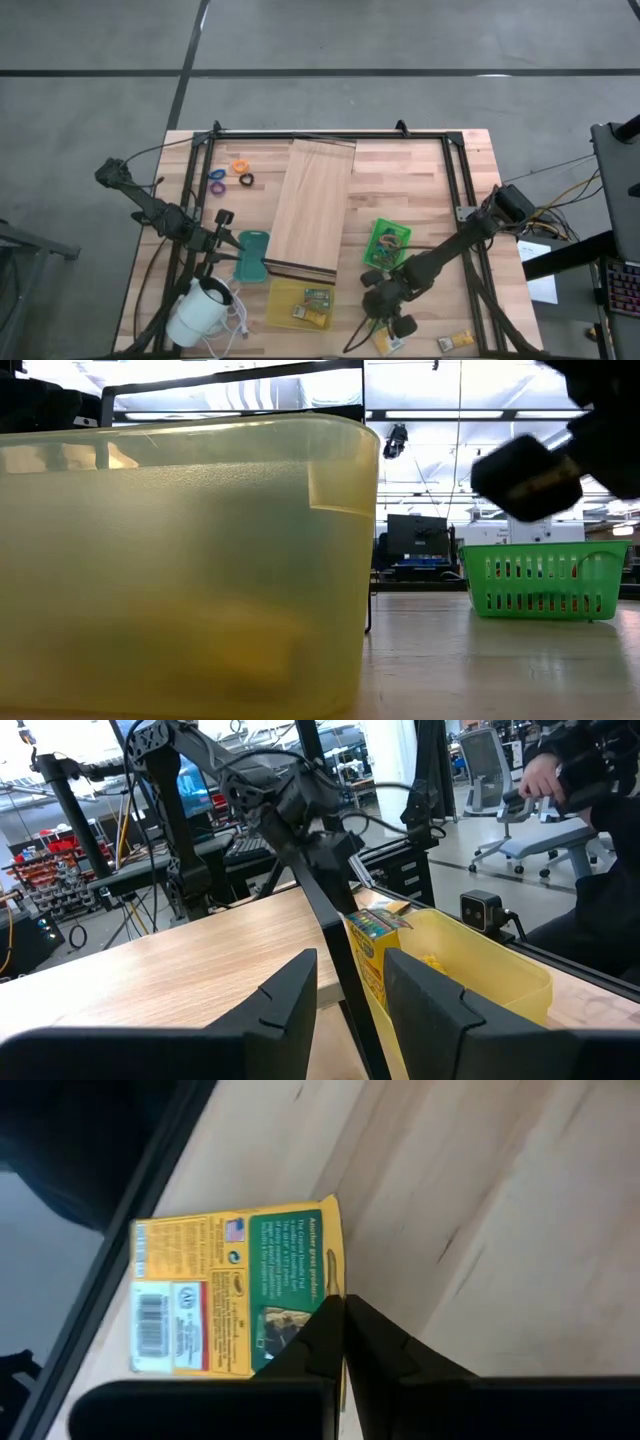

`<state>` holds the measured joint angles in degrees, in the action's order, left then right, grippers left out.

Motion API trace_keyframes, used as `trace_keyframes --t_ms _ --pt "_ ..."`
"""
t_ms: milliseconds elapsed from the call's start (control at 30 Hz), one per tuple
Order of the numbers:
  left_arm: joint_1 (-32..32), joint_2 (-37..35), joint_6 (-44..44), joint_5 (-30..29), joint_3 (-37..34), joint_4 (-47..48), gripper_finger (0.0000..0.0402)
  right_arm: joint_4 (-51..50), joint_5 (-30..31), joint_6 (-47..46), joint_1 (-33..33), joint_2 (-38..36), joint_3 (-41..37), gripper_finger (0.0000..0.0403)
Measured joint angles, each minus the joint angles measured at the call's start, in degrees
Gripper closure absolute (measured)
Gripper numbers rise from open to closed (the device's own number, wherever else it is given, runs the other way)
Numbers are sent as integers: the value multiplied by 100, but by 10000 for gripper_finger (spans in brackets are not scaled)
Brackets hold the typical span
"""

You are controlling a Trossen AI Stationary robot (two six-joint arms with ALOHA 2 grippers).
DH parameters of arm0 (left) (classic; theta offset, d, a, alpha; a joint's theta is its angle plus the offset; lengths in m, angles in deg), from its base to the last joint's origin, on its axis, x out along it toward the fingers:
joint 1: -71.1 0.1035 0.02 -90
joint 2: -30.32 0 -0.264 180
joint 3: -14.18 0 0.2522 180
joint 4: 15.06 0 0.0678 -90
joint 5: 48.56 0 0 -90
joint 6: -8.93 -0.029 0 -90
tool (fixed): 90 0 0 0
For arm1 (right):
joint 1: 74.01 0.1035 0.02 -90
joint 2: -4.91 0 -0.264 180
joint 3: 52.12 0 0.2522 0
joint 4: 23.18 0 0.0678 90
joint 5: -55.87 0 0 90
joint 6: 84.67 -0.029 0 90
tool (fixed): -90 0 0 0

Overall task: Pick & Place Office Desk Supplies
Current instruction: Put the large yellow crayon box into the yellow bin

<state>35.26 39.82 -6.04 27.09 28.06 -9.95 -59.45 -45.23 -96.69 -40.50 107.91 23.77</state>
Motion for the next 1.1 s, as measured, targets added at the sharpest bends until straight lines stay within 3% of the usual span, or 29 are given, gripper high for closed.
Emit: trace_keyframes --t_ms 400,533,667,933,1100 --pt "2 0 4 -2 1 14 281 -123 1170 -3 270 -834 5 395" --pt "2 0 17 -1 0 96 281 -126 1578 -2 387 -963 20 395" --pt "2 0 15 -2 2 253 281 -122 1603 5 464 -1035 35 395" --pt "2 4 -2 -2 0 407 281 -120 2608 5 523 -1173 86 395" --pt "2 9 -2 0 2 538 281 -118 2674 20 527 -1189 284 395"
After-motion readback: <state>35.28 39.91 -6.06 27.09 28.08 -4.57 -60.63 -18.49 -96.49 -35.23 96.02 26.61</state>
